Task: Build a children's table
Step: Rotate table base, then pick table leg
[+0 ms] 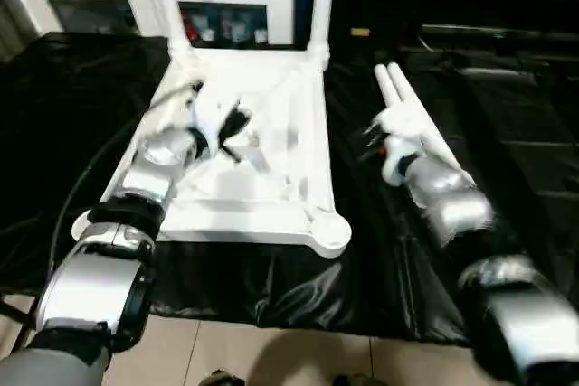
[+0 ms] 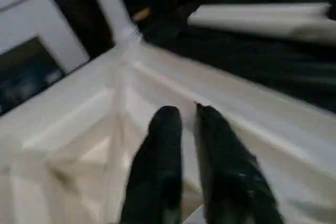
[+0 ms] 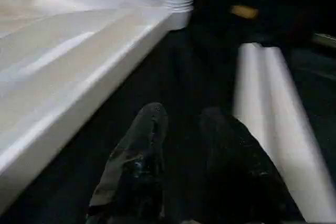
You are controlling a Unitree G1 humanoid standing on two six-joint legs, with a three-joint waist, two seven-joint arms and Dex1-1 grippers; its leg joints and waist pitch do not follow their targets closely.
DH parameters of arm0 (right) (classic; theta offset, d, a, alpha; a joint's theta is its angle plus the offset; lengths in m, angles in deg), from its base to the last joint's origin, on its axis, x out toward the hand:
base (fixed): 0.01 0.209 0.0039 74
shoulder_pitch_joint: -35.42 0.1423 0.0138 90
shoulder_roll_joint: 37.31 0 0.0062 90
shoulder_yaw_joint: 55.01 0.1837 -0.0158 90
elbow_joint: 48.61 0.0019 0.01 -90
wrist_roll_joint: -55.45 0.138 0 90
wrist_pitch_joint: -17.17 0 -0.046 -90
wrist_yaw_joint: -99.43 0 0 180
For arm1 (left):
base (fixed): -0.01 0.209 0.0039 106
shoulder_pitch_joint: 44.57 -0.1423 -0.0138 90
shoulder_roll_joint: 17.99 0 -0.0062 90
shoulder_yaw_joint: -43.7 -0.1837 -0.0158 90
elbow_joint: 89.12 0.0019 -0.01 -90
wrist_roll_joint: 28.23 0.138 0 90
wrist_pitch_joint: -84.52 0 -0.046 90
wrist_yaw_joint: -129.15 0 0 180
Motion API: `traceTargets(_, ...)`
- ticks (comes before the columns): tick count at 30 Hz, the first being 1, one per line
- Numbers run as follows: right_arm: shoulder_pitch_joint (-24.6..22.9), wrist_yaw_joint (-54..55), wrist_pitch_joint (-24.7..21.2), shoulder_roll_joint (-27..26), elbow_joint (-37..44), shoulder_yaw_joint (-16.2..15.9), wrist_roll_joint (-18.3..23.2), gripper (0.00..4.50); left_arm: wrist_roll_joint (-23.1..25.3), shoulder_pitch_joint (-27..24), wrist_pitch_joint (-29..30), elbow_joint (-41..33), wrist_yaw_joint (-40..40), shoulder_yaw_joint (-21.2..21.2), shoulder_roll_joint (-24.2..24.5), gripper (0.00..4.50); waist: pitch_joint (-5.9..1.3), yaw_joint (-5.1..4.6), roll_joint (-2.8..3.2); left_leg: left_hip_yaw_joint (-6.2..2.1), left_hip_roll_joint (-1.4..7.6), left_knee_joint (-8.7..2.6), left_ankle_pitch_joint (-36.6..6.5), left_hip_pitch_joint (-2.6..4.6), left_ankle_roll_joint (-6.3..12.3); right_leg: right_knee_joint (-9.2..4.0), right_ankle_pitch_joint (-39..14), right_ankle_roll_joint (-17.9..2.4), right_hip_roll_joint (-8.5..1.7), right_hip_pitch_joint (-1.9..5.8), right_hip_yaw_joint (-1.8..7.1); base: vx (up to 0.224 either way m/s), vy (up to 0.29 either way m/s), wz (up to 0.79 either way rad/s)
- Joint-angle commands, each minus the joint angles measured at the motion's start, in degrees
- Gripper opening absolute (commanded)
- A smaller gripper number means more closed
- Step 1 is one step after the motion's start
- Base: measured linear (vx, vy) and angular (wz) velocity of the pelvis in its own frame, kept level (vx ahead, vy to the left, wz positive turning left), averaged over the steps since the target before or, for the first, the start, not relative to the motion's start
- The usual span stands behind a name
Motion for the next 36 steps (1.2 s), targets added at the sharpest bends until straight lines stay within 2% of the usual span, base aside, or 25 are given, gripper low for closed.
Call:
traceTargets(1,2.4,2.1,0.2,0.6,-3.5,1.7,1.5,1.67,-1.5,-4.1,3.3,-8.5,3.0,-0.6,1.9,1.18,-4.95,0.31,-0.32,-0.05,0.67,-3.02,-10.1,0.53,2.59,-3.17,-7.6,-16.1,-3.19,3.83,2.10,0.000,0.000,0.00)
traceTargets(2,3.0,2.8,0.3,0.7,-4.3,2.1,1.7,1.67,-1.6,-5.1,3.8,-10.3,3.4,-0.7,2.4,1.18,-5.04,0.26,-0.21,-0.12,0.78,-2.96,-10.3,0.55,2.39,-2.99,-8.0,-15.9,-3.39,3.87,2.16,0.000,0.000,0.00)
traceTargets(4,5.8,6.8,-0.3,1.4,-8.6,4.3,2.7,1.88,-4.1,-10.4,6.5,-20.0,7.0,-0.9,5.2,1.32,-4.84,0.16,-0.20,-0.10,0.71,-3.14,-11.7,0.70,1.82,-3.36,-11.0,-15.0,-3.09,3.45,2.01,0.000,0.000,0.00)
traceTargets(5,6.2,7.6,-0.7,1.5,-9.2,4.7,2.8,1.88,-5.0,-11.5,7.2,-22.1,7.9,-0.8,5.7,1.32,-4.94,0.05,-0.03,-0.35,0.99,-3.26,-11.5,0.42,1.04,-2.86,-10.8,-15.0,-3.38,3.69,2.10,0.000,0.000,0.00)
traceTargets(6,7.2,7.4,-1.8,1.7,-10.8,4.7,2.5,1.99,-7.2,-14.0,10.1,-27.3,9.7,-0.5,7.3,1.45,-4.83,0.33,0.03,-0.20,1.00,-3.29,-12.0,0.75,0.76,-3.03,-11.3,-14.9,-3.21,3.35,2.04,0.000,0.000,0.00)
traceTargets(7,8.2,7.2,-2.9,2.0,-12.3,4.2,1.8,2.07,-9.3,-16.7,13.3,-32.8,11.2,0.1,9.2,1.59,-4.76,0.28,-0.14,-0.26,0.98,-3.37,-12.3,0.46,0.64,-2.79,-10.9,-15.1,-3.05,3.41,1.98,0.000,0.000,0.00)
traceTargets(8,8.2,7.2,-2.9,2.0,-12.3,4.2,1.8,2.07,-9.4,-16.8,13.4,-33.0,11.3,0.1,9.3,1.59,-4.74,0.49,0.07,-0.08,0.96,-3.26,-12.9,0.78,0.50,-2.81,-11.0,-15.0,-2.93,3.09,1.98,0.000,0.000,0.00)
traceTargets(9,8.8,7.4,-3.0,2.1,-13.2,4.3,1.6,2.12,-10.6,-18.6,15.3,-36.8,12.7,0.5,11.0,1.68,-4.53,0.79,-0.38,0.03,0.71,-3.32,-13.6,0.71,0.65,-3.08,-11.9,-14.6,-2.68,3.06,1.92,0.000,0.000,0.00)
traceTargets(10,9.2,7.7,-3.1,2.2,-13.9,4.4,1.4,2.17,-11.6,-19.9,17.1,-39.6,13.9,1.1,12.6,1.70,-4.65,1.21,-0.02,-0.10,0.97,-3.37,-13.4,0.73,0.43,-2.71,-11.8,-14.6,-3.00,3.11,1.99,0.000,0.000,0.00)
traceTargets(11,9.6,8.1,-3.2,2.4,-14.6,4.3,1.1,2.39,-12.5,-21.1,18.8,-42.5,15.2,1.7,14.4,1.86,-4.58,1.67,-0.24,-0.11,1.00,-3.37,-13.9,0.79,0.11,-2.58,-12.6,-14.3,-3.06,3.00,1.98,0.000,0.000,0.00)
traceTargets(12,9.8,8.4,-3.3,2.5,-15.0,4.3,0.9,2.39,-13.0,-21.8,19.8,-44.0,15.9,2.0,15.4,1.86,-4.53,1.70,-0.17,-0.11,1.09,-3.45,-14.0,0.84,-0.05,-2.66,-13.0,-14.2,-3.09,2.94,2.00,0.000,0.000,0.00)
traceTargets(13,10.5,8.9,-3.7,2.7,-16.5,4.5,0.9,2.51,-15.6,-24.8,24.9,-50.2,17.9,4.5,19.1,2.11,-4.46,1.98,-0.47,-0.13,1.03,-3.45,-13.8,0.64,-0.21,-2.41,-13.1,-13.9,-3.11,3.03,2.01,0.000,0.000,0.00)
traceTargets(14,10.5,9.0,-3.9,2.7,-16.7,4.5,0.9,2.51,-16.0,-25.5,25.6,-51.3,18.2,5.1,19.8,2.11,-4.48,2.31,-0.66,-0.18,1.07,-3.54,-13.8,0.72,-0.30,-2.44,-13.4,-13.8,-3.20,2.99,1.97,0.000,0.000,0.00)
traceTargets(17,10.9,10.3,-5.3,2.8,-18.5,3.8,0.1,2.77,-19.3,-28.6,30.8,-56.9,19.8,8.8,23.5,2.25,-4.21,2.94,-0.44,0.06,0.85,-3.45,-14.6,0.87,-0.87,-2.61,-14.9,-12.9,-2.81,2.48,2.07,0.000,0.000,0.00)
traceTargets(18,10.9,10.4,-5.1,2.8,-18.7,3.8,0.0,2.91,-20.4,-29.1,32.1,-57.8,20.4,9.5,24.3,2.51,-4.24,3.33,-0.44,-0.01,0.91,-3.51,-14.9,0.87,-1.09,-2.59,-15.2,-12.7,-2.94,2.42,2.09,0.000,0.000,0.00)
traceTargets(22,11.6,12.2,-6.1,3.1,-19.9,3.8,-0.8,3.16,-24.2,-31.7,37.5,-63.0,20.4,12.1,27.6,2.65,-4.17,4.38,-0.60,-0.08,0.89,-3.61,-16.4,0.90,-1.92,-2.46,-16.2,-11.7,-2.86,2.16,2.16,0.000,0.000,0.00)
traceTargets(23,11.6,11.6,-6.2,3.0,-20.1,4.0,-0.7,3.25,-24.6,-32.7,38.6,-64.1,20.8,12.8,28.7,2.77,-4.15,4.49,-0.91,-0.08,0.85,-3.64,-16.3,0.74,-1.91,-2.48,-16.3,-11.6,-2.90,2.26,2.15,0.000,0.000,0.00)
traceTargets(25,11.6,11.1,-6.2,2.8,-20.3,3.8,-0.8,3.34,-24.9,-33.8,39.8,-65.4,21.1,13.6,29.9,2.89,-4.09,4.78,-0.79,-0.20,0.81,-3.71,-16.7,0.66,-2.06,-2.52,-17.2,-10.6,-2.88,2.16,2.18,0.000,0.000,0.00)
traceTargets(26,11.7,11.0,-6.5,2.8,-20.6,3.6,-1.2,3.48,-25.1,-34.8,40.8,-66.5,21.3,14.2,30.8,2.98,-4.10,4.86,-0.83,-0.13,0.78,-3.68,-16.8,0.79,-2.12,-2.61,-17.2,-10.5,-2.83,2.04,2.21,0.000,0.000,0.00)
traceTargets(27,11.7,11.5,-6.9,2.8,-20.7,3.3,-1.6,3.59,-25.0,-35.2,41.3,-67.0,21.2,14.6,31.2,3.02,-4.05,4.89,-0.98,-0.25,0.80,-3.75,-16.4,0.56,-2.31,-2.41,-16.5,-10.4,-2.88,2.23,2.24,0.000,0.000,0.00)
traceTargets(30,11.8,12.9,-7.5,3.1,-21.1,3.7,-1.5,3.74,-26.2,-36.2,44.3,-69.5,20.4,16.1,32.0,3.29,-3.98,5.16,-0.97,-0.20,0.71,-3.70,-16.7,0.76,-2.70,-2.39,-16.1,-10.4,-2.81,2.04,2.30,0.000,0.000,0.00)
traceTargets(33,11.9,14.3,-8.7,3.4,-21.3,4.7,-0.7,3.74,-27.5,-36.9,46.0,-70.8,20.4,16.8,32.9,3.29,-4.01,5.59,-1.15,-0.16,0.58,-3.58,-16.0,0.62,-2.71,-2.27,-14.6,-10.4,-2.67,2.02,2.34,0.000,0.000,0.00)
traceTargets(36,11.5,14.3,-9.5,3.7,-21.5,4.9,-1.2,3.74,-28.5,-37.5,46.9,-71.6,19.7,17.1,33.5,3.29,-4.12,5.63,-1.11,-0.20,0.52,-3.34,-14.4,0.15,-2.55,-1.87,-12.2,-10.4,-2.55,2.04,2.33,0.000,0.000,0.00)
